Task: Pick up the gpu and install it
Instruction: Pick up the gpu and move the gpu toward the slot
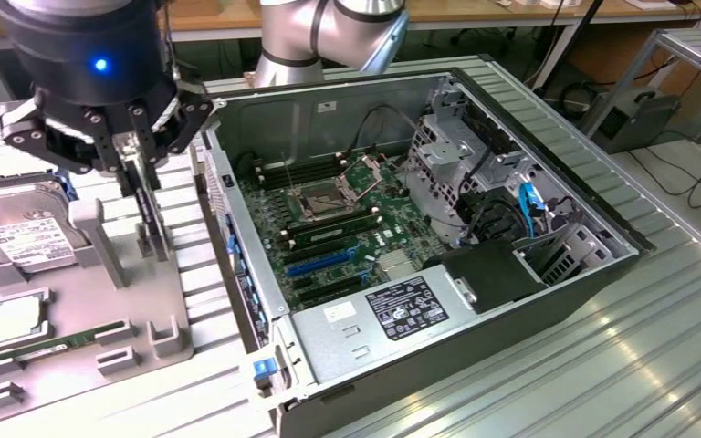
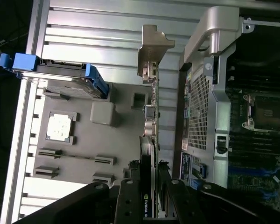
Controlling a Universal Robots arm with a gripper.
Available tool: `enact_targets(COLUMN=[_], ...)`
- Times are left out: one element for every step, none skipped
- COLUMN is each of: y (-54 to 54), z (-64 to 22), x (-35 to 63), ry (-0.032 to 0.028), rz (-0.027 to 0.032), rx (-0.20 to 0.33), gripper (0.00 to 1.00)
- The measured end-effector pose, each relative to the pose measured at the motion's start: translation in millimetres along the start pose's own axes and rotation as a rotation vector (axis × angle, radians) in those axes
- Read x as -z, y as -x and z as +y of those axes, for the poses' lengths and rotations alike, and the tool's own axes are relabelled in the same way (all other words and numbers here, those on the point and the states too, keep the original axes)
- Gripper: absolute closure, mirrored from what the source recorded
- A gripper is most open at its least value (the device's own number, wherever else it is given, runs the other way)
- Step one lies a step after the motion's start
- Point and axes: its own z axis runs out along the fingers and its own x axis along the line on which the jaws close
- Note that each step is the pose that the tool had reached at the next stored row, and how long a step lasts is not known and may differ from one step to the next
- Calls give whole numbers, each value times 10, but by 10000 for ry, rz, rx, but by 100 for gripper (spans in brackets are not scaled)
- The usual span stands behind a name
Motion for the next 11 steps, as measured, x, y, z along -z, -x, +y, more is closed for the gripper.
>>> enact_targets(y=[49,105,141,192,232,279,365,435,480,532,601], z=[-10,-21,-27,-35,-41,-47,-55,-58,-61,-64,-69], x=[59,122,161,216,259,308,400,470,504,525,536], ry=[28,56,67,84,94,102,109,110,110,113,112], rz=[-2,-6,-6,-5,-3,1,12,25,35,39,45], rx=[2,3,3,1,3,3,-2,-2,-4,-6,-7], gripper=[74,74,74,74,74,74,74,74,74,74,74])
